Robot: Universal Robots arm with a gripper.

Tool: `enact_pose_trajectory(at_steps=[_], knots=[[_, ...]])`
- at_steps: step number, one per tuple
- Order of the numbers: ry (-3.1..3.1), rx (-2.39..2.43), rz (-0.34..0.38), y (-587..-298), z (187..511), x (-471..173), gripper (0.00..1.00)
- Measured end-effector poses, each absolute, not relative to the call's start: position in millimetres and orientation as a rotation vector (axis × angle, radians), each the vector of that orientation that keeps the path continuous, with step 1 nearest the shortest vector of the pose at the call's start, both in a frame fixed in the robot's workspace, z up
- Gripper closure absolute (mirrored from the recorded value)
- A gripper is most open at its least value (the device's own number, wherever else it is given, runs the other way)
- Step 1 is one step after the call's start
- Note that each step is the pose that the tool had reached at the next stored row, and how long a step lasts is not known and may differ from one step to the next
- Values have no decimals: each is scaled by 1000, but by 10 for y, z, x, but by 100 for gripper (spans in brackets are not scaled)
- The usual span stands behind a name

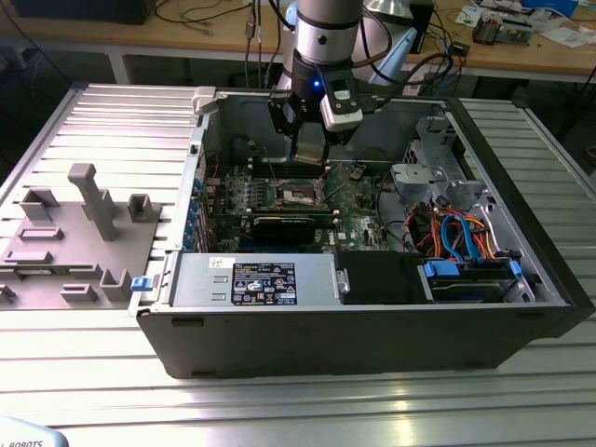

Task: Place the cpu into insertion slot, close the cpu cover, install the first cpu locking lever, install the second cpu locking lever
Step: 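Place the cpu into insertion slot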

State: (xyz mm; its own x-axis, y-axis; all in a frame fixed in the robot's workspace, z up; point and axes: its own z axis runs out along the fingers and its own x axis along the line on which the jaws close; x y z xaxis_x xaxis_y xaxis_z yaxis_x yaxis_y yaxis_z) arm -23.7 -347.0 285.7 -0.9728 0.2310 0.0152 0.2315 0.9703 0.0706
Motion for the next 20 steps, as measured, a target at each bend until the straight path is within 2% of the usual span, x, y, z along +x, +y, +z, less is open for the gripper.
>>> enact_pose_trajectory(at_steps=[20], knots=[[-3097,-489,-111,-3470,2903,-237,46]])
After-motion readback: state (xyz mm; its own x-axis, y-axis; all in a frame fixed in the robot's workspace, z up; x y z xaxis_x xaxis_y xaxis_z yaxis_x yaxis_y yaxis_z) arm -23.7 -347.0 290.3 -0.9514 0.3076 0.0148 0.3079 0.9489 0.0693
